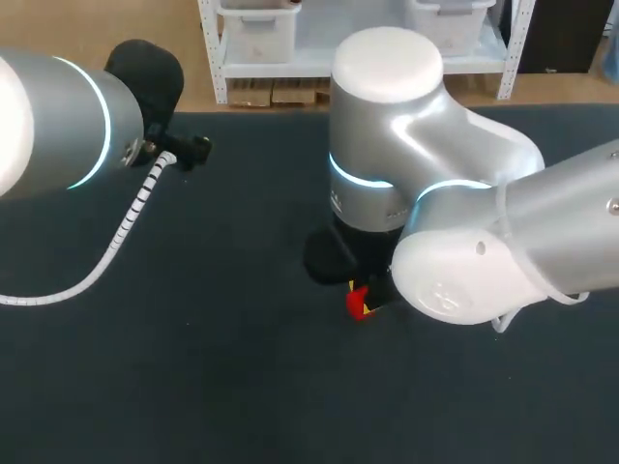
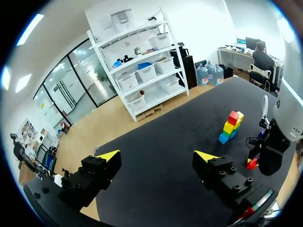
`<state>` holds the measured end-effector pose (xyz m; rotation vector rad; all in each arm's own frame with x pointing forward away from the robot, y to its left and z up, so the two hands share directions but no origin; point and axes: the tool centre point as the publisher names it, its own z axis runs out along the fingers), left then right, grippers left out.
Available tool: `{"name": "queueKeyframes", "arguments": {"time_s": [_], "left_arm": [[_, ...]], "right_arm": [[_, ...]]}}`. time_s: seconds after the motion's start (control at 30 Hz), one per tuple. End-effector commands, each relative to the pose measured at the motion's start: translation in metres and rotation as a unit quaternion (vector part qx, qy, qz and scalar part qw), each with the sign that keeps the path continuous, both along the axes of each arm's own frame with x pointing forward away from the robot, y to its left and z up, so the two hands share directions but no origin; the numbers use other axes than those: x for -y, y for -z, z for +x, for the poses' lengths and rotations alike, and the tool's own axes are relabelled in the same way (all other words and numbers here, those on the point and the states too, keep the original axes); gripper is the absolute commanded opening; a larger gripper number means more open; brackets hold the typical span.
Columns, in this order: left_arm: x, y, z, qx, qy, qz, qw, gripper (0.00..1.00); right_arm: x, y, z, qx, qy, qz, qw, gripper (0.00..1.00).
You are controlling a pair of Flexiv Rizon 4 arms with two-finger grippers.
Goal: Place the blue cubes, place green cubes on the blue cubes, place the yellow cubes on the green cubes, then place the red cubes on the yellow cubes, and place purple cube on the red cubes.
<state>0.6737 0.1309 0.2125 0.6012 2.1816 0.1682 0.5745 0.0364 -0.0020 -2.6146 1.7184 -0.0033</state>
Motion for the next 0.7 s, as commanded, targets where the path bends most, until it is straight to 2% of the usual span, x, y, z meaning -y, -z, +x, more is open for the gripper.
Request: {"name": "queueKeyframes", "arguments": {"time_s": [0.03,0.1,0.17,0.3,0.53,0.7], "left_arm": [[-0.001,0.000,0.001,-0.002,0.002,0.000,1.000,1.00],[-0.001,0.000,0.001,-0.002,0.002,0.000,1.000,1.00],[-0.001,0.000,0.001,-0.002,0.002,0.000,1.000,1.00],[-0.001,0.000,0.001,-0.002,0.002,0.000,1.000,1.00],[-0.001,0.000,0.001,-0.002,0.002,0.000,1.000,1.00],[-0.001,0.000,0.001,-0.002,0.002,0.000,1.000,1.00]], "right_arm": [[0.004,-0.009,-0.003,-0.010,0.009,0.011,1.000,0.00],[0.007,-0.015,-0.004,-0.008,0.016,0.009,1.000,0.00],[0.012,-0.021,-0.005,-0.024,0.034,0.004,0.999,0.00],[0.022,-0.032,-0.009,-0.033,0.045,-0.007,0.998,0.00],[0.035,-0.060,-0.003,-0.027,0.096,0.011,0.995,0.00],[0.043,-0.078,0.008,-0.001,0.114,0.008,0.993,0.00]]}}
